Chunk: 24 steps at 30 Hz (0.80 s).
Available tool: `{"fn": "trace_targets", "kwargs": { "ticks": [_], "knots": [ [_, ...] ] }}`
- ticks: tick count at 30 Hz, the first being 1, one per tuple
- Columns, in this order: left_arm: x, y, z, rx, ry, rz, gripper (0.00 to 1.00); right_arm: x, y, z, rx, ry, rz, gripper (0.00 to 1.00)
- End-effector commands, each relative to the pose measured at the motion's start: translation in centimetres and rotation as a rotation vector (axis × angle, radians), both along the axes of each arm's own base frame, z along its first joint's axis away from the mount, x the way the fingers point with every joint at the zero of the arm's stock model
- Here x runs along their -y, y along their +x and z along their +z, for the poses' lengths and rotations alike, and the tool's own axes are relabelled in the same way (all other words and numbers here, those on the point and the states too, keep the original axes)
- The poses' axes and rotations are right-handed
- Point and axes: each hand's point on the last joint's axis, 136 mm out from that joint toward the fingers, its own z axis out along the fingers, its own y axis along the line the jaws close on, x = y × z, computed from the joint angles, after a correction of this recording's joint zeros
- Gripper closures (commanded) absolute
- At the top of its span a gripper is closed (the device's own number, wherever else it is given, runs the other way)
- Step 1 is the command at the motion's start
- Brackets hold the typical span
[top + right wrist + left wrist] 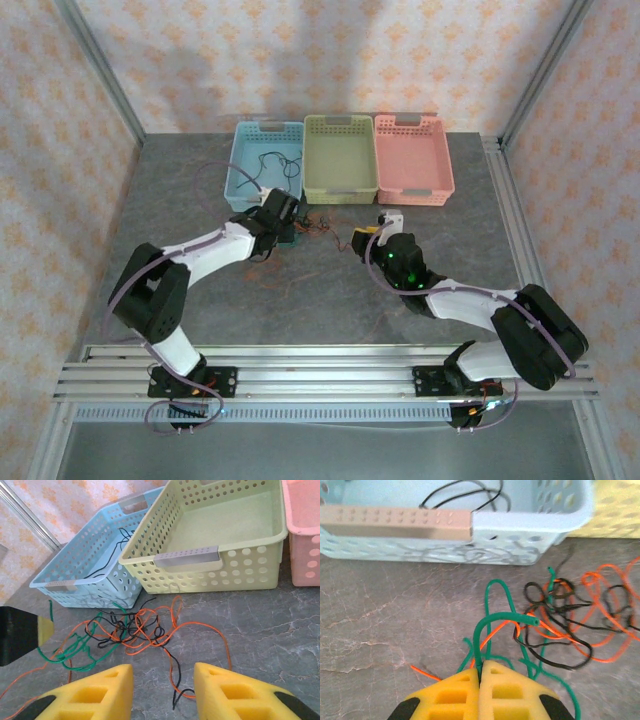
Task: Untangle the cables
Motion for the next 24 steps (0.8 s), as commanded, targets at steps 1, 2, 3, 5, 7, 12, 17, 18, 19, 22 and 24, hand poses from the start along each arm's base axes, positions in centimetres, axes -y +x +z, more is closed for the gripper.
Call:
{"fn": "trace_targets", "kwargs": {
  "ticks": [1, 2, 3, 5, 7, 12, 17, 18, 19, 22, 24],
  "knots": [
    [1.6, -1.6, 2.9, 0.066, 0.011, -0.082, 1.00, -0.4, -0.4, 1.1, 0.038, 0.035, 0.027, 0.64],
    [2.5, -2.3, 3.6, 0.081, 0.001, -0.121, 1.00, -0.5, -0.5, 1.4, 0.045, 0.038, 0.035, 0.65],
    [3.3, -2.9, 4.3, 0.095, -0.019, -0.152, 1.00, -0.6, -0.7, 1.7, 0.054, 0.043, 0.047, 0.65],
    [4.4, -4.1, 5.4, 0.114, -0.076, -0.208, 1.00, -1.1, -1.1, 2.4, 0.070, 0.064, 0.086, 0.65],
    [4.8, -4.9, 6.1, 0.123, -0.123, -0.235, 1.00, -1.8, -1.7, 3.0, 0.091, 0.097, 0.136, 0.65],
    [6.2, -6.0, 7.7, 0.137, -0.219, -0.312, 1.00, -4.0, -3.7, 4.5, 0.184, 0.122, 0.280, 0.60],
    [7.9, -7.1, 8.7, 0.141, -0.298, -0.391, 1.00, -7.1, -6.8, 5.0, 0.284, 0.043, 0.459, 0.53],
    [8.1, -7.2, 8.8, 0.141, -0.305, -0.399, 1.00, -7.6, -7.2, 4.8, 0.293, 0.027, 0.482, 0.52],
    [8.4, -7.4, 9.0, 0.144, -0.313, -0.414, 1.00, -8.0, -7.6, 4.6, 0.305, 0.008, 0.502, 0.51],
    [8.9, -8.0, 9.5, 0.154, -0.331, -0.444, 1.00, -9.1, -8.5, 3.9, 0.336, -0.046, 0.557, 0.49],
    [9.1, -8.3, 9.8, 0.159, -0.336, -0.460, 1.00, -9.5, -9.0, 3.4, 0.351, -0.081, 0.586, 0.48]
  ]
}}
